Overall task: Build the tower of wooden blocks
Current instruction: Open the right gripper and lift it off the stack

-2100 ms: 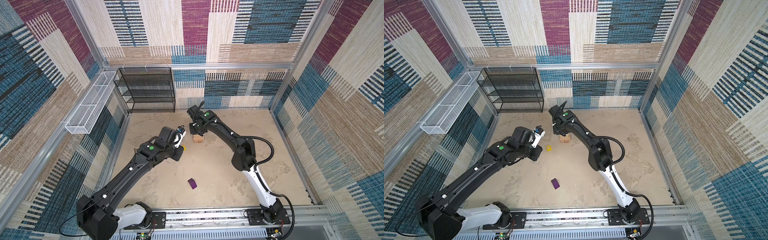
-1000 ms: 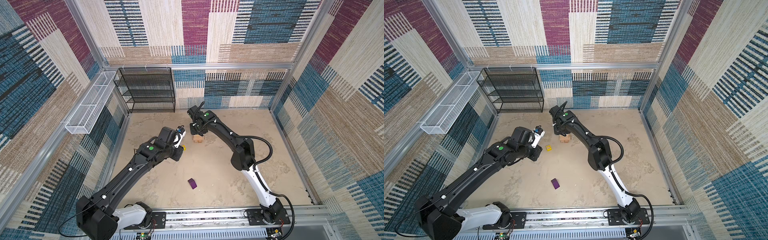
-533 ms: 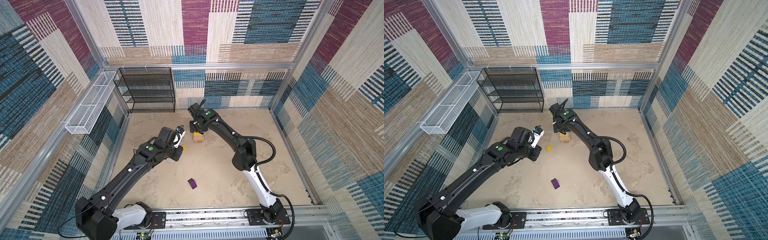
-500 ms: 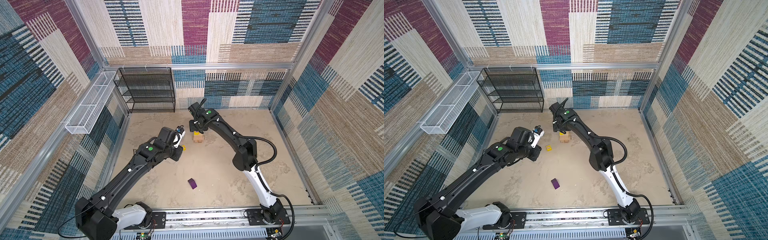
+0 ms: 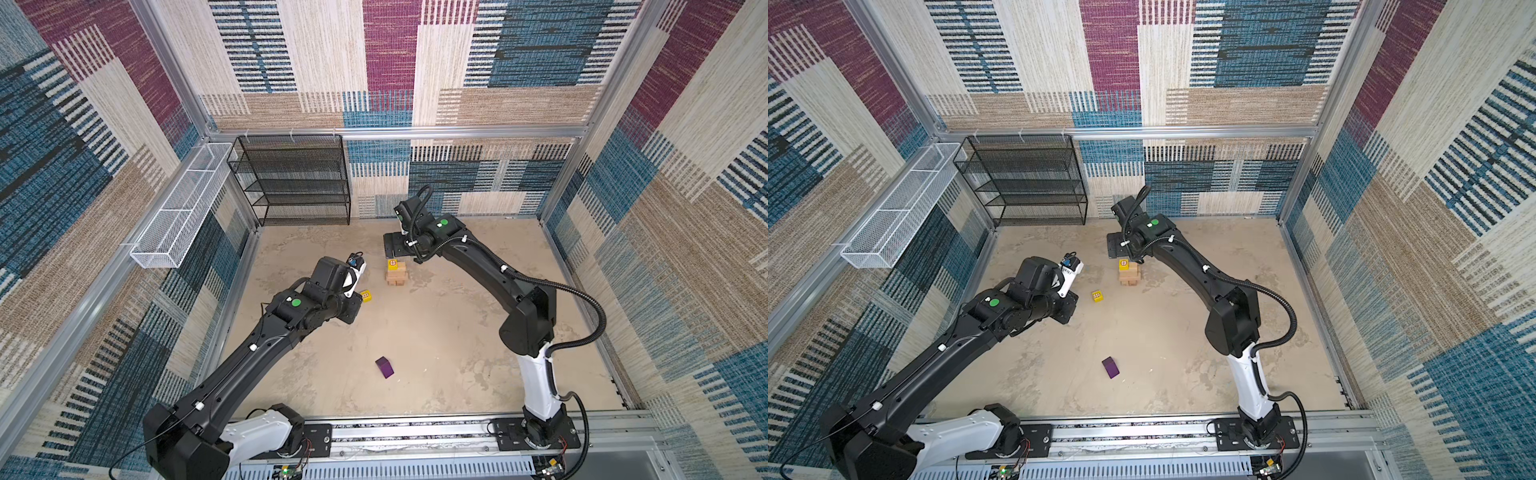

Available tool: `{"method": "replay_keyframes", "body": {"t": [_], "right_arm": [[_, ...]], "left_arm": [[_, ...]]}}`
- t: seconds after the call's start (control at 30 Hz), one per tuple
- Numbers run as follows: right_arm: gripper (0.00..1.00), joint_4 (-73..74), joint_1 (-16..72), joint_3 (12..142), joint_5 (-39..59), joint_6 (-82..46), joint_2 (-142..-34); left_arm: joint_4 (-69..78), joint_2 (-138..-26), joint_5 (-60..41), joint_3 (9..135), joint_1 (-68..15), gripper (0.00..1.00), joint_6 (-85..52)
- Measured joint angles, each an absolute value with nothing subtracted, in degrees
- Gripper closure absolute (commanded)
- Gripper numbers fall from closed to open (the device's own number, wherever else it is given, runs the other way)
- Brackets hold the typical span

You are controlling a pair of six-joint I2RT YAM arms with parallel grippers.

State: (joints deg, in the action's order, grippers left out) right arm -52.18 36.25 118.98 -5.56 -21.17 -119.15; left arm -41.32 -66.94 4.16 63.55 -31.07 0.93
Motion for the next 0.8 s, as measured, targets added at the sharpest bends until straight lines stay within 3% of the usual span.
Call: {"method": "replay_keyframes", "body": {"t": [0.1, 0.2, 0.8], "right_arm": [[0.75, -47.83, 34.13, 110.67, -3.40, -21.17, -116.42], [1.00, -44.73, 33.32, 106.00, -1.98, -20.95, -114.89], [1.00, -37.34, 32.23, 104.49, 4.43, -20.64, -121.12]], "left_arm": [[-41.32, -66.61, 4.32, 63.44, -30.87, 0.87, 0.93], [-41.23, -66.52, 4.34, 63.24, -30.87, 0.89, 0.93], [-41.12, -66.67, 4.34, 63.20, -30.76, 0.98, 1.13]]}}
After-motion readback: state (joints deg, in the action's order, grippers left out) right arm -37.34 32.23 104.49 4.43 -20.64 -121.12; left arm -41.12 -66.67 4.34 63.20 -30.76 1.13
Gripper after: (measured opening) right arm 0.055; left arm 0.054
